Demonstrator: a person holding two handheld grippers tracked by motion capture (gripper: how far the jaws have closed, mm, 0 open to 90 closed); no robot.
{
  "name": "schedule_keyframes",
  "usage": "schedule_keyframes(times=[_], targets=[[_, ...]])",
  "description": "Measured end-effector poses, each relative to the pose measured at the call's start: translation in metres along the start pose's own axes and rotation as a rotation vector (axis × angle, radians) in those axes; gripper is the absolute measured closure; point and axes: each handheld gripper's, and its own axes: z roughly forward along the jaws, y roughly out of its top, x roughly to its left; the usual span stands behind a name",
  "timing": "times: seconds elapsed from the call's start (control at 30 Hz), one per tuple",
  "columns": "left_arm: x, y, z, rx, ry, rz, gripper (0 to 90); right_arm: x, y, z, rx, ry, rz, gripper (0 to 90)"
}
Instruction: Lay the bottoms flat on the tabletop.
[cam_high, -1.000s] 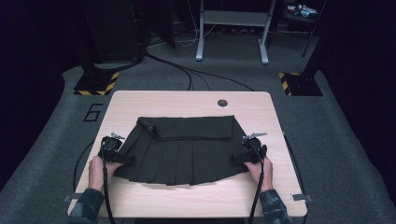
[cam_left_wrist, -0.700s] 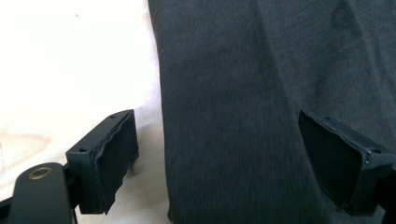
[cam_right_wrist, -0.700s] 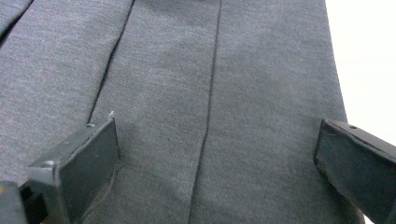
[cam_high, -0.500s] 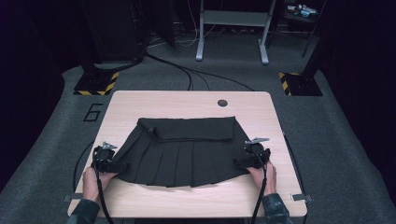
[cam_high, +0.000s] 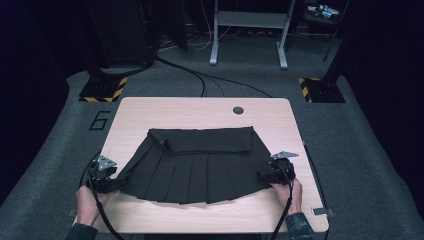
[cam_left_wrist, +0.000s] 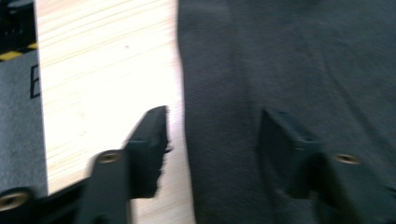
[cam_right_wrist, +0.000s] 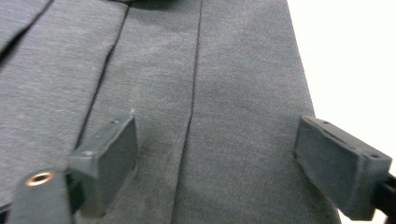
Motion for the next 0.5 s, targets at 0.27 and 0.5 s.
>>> schedule_keyframes(times=[0.27,0.5], targets=[[-0.016,-0.021,0.016,0.076,0.021,0.097,83.6,-0.001,-0.007,-0.003,0.019,-0.01,-0.009,17.3],[-0.014,-0.036,0.009,0.046,0.027,0.071,87.1,-0.003,-0.016,-0.009,0.007,-0.022,0.006,17.3]])
